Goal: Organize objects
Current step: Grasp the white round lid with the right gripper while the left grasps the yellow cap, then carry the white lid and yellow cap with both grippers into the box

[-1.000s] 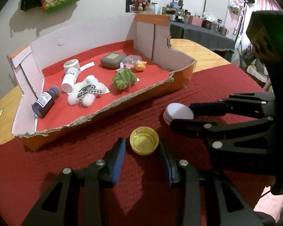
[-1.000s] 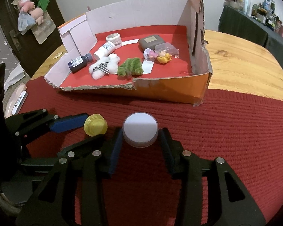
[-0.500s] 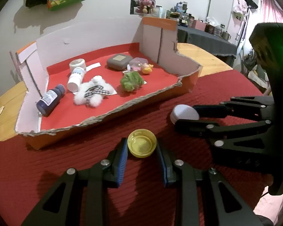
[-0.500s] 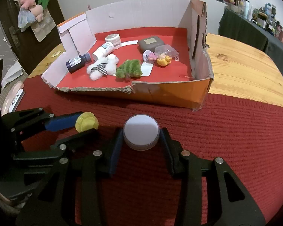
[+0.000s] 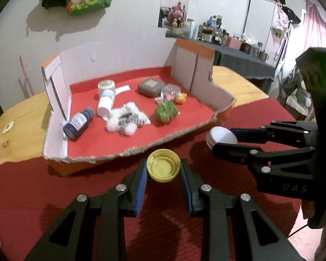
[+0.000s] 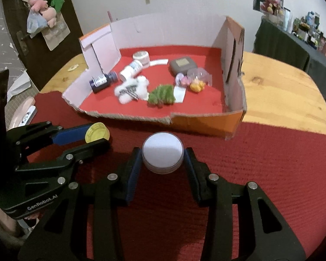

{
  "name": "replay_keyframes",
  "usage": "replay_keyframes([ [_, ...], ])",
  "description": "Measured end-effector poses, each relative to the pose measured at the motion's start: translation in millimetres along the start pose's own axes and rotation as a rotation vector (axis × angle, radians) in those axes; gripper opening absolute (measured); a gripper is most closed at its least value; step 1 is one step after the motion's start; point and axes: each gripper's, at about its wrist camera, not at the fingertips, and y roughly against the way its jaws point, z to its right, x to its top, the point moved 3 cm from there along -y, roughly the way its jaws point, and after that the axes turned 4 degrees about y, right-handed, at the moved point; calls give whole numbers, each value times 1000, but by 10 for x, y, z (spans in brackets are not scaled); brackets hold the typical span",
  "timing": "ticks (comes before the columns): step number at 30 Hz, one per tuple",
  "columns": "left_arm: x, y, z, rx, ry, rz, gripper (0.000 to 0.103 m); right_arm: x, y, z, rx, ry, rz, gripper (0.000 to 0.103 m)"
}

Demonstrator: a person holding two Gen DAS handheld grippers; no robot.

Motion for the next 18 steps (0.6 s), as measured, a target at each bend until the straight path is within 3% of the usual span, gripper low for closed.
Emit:
replay_keyframes([
  [9,76,85,-15,-3,8,21,31,26,25,-56,26,6,4,38],
  [18,240,143,-86,-7,30,43,31,283,224,-121,36,45,54,38],
])
